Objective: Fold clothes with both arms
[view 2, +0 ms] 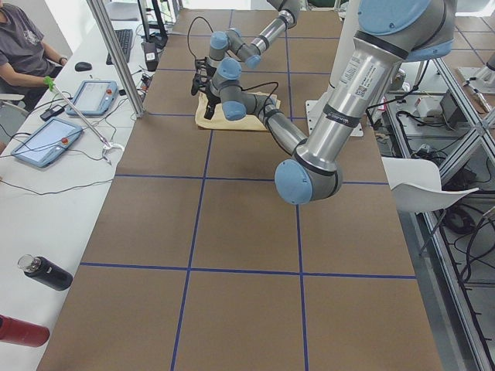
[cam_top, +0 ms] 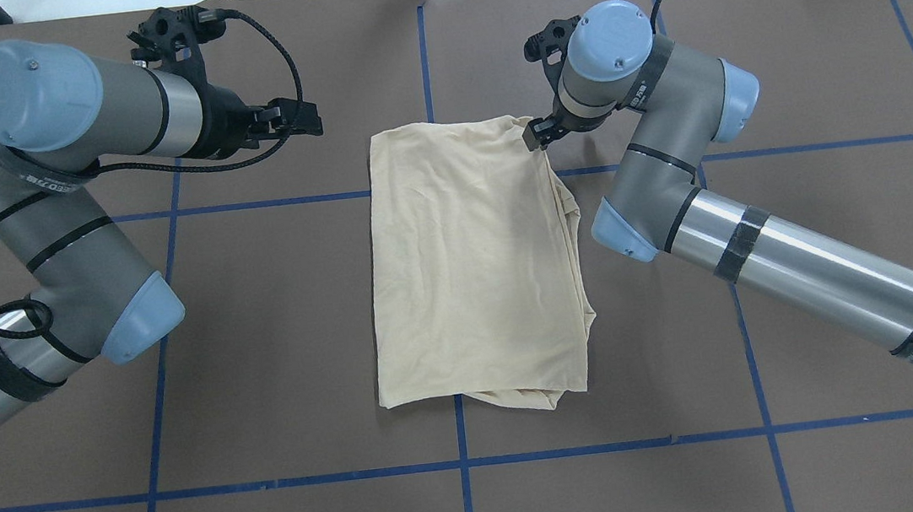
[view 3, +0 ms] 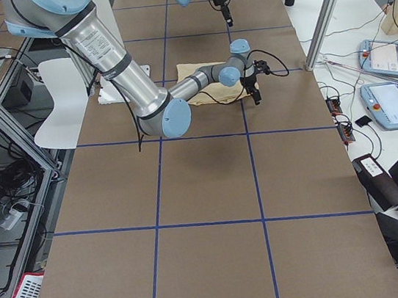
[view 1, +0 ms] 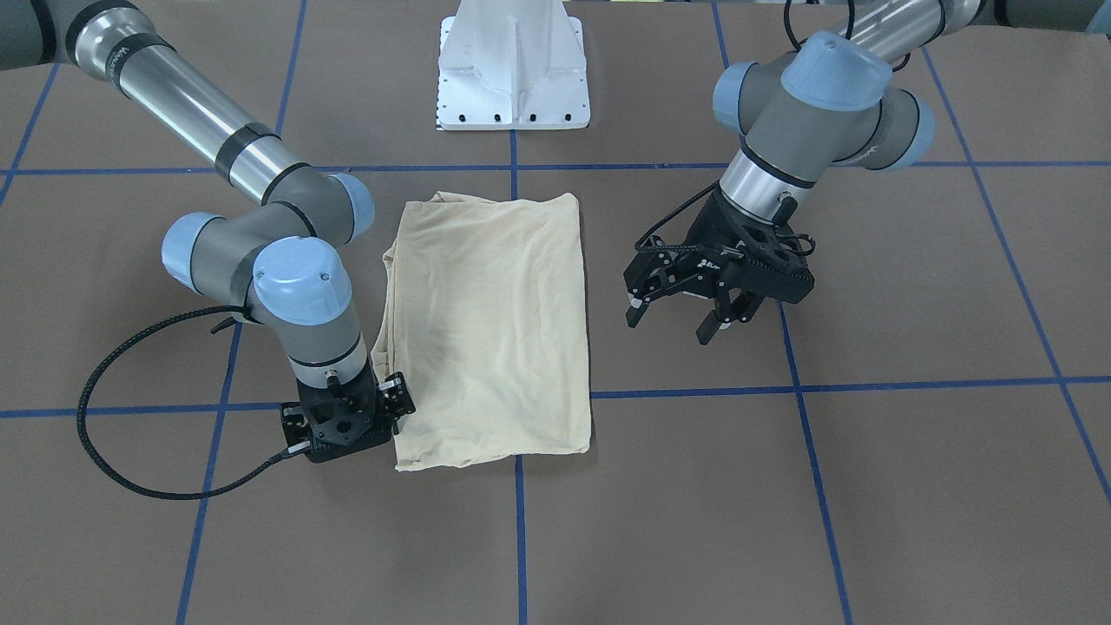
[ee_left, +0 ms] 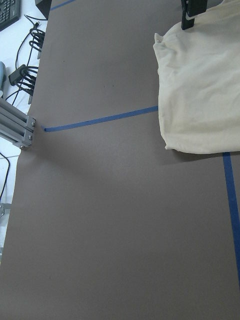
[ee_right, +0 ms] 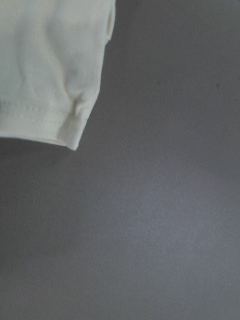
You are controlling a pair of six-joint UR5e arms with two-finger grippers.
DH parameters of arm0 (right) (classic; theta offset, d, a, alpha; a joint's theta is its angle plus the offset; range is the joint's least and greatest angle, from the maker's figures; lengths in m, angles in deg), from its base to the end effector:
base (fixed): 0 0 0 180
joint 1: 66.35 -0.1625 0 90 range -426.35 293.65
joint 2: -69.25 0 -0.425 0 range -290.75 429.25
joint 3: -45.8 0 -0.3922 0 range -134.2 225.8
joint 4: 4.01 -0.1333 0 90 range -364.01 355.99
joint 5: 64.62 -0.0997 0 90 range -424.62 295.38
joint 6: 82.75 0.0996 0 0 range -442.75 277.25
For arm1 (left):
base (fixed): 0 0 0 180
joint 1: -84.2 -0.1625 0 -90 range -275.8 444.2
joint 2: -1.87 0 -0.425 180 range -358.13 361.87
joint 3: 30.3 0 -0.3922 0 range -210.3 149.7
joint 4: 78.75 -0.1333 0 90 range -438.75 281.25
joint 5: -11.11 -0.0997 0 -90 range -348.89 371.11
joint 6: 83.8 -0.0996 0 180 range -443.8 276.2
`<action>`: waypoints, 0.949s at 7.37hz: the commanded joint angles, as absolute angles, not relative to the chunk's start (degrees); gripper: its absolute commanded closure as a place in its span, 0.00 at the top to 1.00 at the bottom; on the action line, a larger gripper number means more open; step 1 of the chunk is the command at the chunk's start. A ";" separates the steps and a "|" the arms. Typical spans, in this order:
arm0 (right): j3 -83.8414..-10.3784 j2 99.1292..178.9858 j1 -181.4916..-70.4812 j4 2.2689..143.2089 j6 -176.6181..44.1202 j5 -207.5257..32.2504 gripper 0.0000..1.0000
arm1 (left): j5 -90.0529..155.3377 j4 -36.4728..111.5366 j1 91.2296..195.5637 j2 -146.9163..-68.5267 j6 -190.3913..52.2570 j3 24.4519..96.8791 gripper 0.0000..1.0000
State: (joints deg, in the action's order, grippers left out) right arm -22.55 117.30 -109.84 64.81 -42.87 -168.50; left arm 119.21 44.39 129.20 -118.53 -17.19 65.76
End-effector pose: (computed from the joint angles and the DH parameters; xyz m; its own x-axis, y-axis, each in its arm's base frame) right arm -0.4983 -0.6235 0.3489 0.7728 -0.2938 0.5626 0.0626 0.9174 0.3931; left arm 0.3901 -0.5348 0.2356 0.4113 0.1223 -0.9033 0.3301 0.9037 0.2727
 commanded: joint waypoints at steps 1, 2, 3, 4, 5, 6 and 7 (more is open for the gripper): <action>-22.32 117.24 -111.17 64.90 -44.08 -169.03 1.00 | 119.21 44.39 129.20 -118.54 -17.18 65.76 1.00; -22.67 117.06 -111.61 64.81 -43.99 -170.77 1.00 | 119.21 44.39 129.20 -118.54 -17.09 65.85 1.00; -24.06 117.06 -111.88 65.16 -43.82 -173.31 1.00 | 119.30 44.30 129.20 -118.45 -17.00 66.28 1.00; -26.34 117.50 -112.49 65.60 -43.55 -176.38 1.00 | 120.17 43.78 129.20 -118.19 -16.91 67.59 1.00; -31.67 118.20 -112.41 72.56 -42.77 -177.11 1.00 | 121.49 43.69 126.68 -117.58 -12.56 69.52 1.00; -37.12 118.29 -112.32 80.03 -41.28 -177.29 1.00 | 121.41 43.60 123.17 -116.70 -4.69 71.71 1.00; -41.35 119.51 -112.41 81.58 -35.61 -178.77 1.00 | 121.32 43.60 120.27 -116.60 -2.69 73.83 1.00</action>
State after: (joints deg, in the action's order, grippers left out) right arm -35.45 118.42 -112.35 76.97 -40.62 -177.29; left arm 121.22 43.66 123.93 -117.04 -7.31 71.20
